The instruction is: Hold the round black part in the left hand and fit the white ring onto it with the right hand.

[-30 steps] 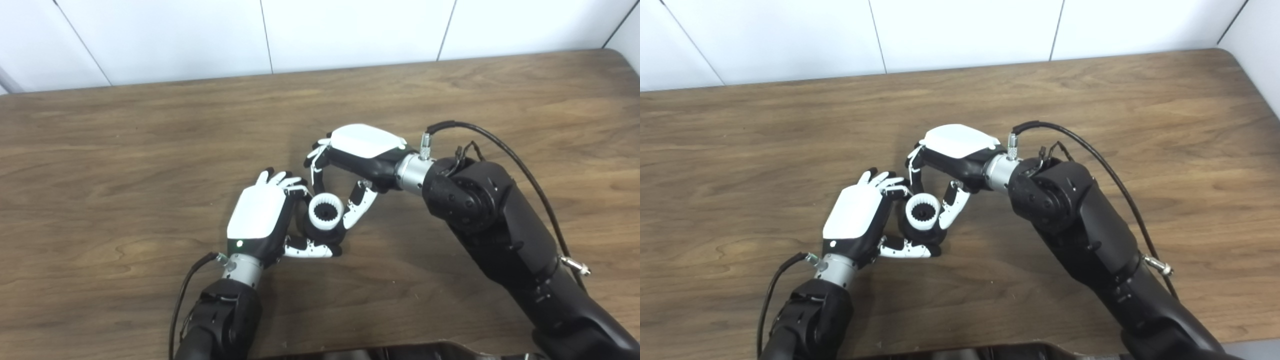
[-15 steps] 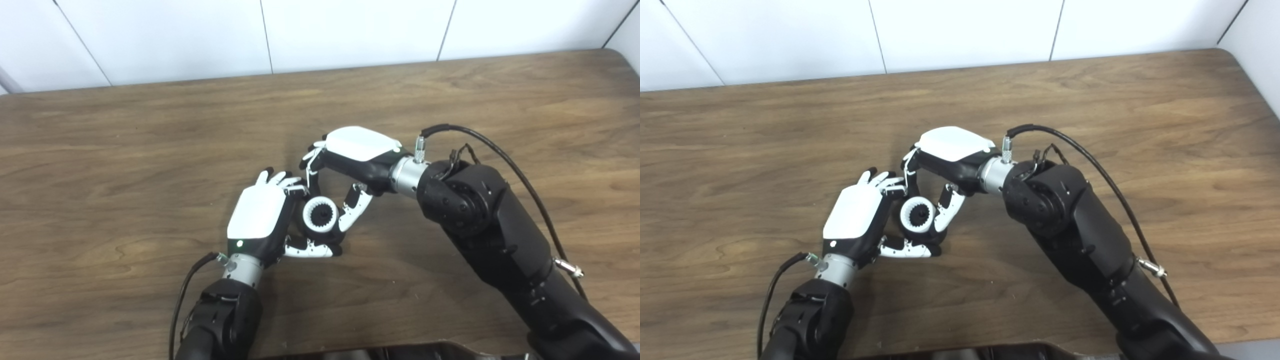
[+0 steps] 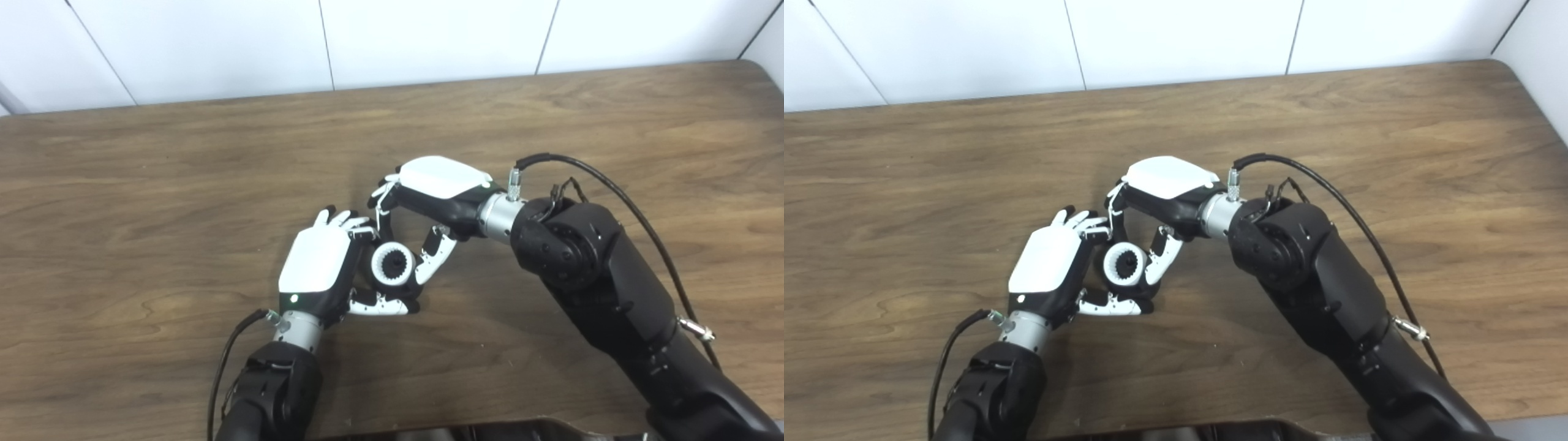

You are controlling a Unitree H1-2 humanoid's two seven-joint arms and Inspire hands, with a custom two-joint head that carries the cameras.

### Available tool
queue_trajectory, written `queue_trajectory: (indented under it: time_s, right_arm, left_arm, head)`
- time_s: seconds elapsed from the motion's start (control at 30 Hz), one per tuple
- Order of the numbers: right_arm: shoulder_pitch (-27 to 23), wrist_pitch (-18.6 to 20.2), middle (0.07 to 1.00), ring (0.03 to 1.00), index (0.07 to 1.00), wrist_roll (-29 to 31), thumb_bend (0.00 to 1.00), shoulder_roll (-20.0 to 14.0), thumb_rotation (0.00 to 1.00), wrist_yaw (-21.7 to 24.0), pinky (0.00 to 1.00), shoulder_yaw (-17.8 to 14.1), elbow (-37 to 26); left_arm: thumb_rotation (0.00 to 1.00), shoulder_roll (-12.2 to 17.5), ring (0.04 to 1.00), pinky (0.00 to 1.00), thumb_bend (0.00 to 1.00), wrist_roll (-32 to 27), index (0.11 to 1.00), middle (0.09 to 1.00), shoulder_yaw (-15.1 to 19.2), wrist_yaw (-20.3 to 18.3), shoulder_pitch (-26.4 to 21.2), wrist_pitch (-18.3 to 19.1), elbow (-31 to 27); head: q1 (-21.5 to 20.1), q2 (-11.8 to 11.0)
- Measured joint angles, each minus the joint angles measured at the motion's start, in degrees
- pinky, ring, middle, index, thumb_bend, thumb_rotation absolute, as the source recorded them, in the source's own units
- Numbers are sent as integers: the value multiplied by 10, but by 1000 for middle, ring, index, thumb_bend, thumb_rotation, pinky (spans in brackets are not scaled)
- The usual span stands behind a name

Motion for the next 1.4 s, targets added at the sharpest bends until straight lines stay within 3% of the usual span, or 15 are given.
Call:
queue_trajectory:
  time_s: [0.33, 1.4]
  right_arm:
    - [0, 8, 850, 948, 484, 13, 524, -2, 135, 5, 1000, -15, 7]
    - [1, -1, 847, 935, 483, 4, 524, 0, 135, -4, 1000, -4, 18]
  left_arm:
    - [52, 0, 907, 995, 522, 0, 486, 819, 0, 1, 0, 0, 0]
    - [51, 0, 904, 994, 522, 1, 486, 818, -1, 1, 0, 1, 0]
  head:
    - [1, 0]
    - [-2, 1]
